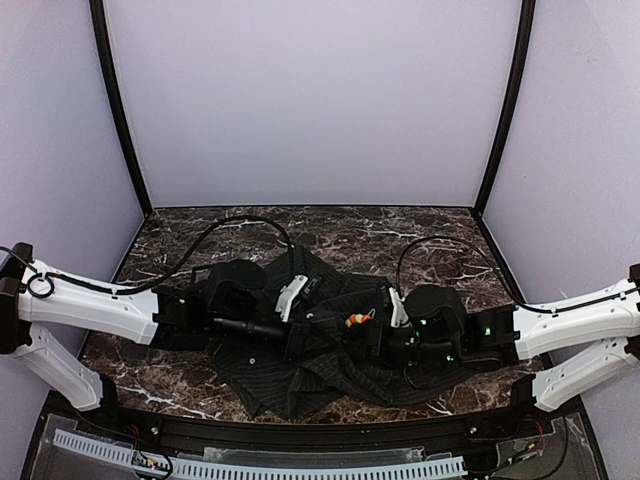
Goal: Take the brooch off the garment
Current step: Pass from the left arm to the right
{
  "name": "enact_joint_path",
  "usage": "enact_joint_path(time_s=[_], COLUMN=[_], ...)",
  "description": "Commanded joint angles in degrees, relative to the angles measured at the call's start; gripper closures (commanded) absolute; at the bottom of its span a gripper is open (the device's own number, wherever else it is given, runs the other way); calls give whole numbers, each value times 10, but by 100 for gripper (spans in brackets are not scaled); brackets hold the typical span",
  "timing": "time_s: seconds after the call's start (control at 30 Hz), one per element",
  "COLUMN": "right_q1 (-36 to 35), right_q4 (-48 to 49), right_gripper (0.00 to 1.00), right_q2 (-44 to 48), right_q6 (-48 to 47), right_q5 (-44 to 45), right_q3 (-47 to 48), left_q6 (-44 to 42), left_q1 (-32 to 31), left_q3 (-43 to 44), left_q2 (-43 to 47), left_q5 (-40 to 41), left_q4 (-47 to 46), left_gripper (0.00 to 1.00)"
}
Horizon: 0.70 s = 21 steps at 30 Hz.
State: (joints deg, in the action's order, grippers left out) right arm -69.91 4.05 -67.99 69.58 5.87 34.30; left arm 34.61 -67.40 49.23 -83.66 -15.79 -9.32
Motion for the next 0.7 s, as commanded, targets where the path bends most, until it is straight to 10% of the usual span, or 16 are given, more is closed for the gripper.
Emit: enact_joint_path(time_s=[0.0,0.67], right_q1=[6,14], right_q4=[-6,-97], right_gripper=[58,100], right_q2=[-19,-24], right_q6=[9,-36], right_q5=[-3,38], right_q3=[20,59], left_q6=[-16,10], left_q1=[-3,-2], left_q3=[-9,-14], left_q2=[24,28], left_q5=[-22,106], left_q4=[-32,61], left_gripper=[99,99])
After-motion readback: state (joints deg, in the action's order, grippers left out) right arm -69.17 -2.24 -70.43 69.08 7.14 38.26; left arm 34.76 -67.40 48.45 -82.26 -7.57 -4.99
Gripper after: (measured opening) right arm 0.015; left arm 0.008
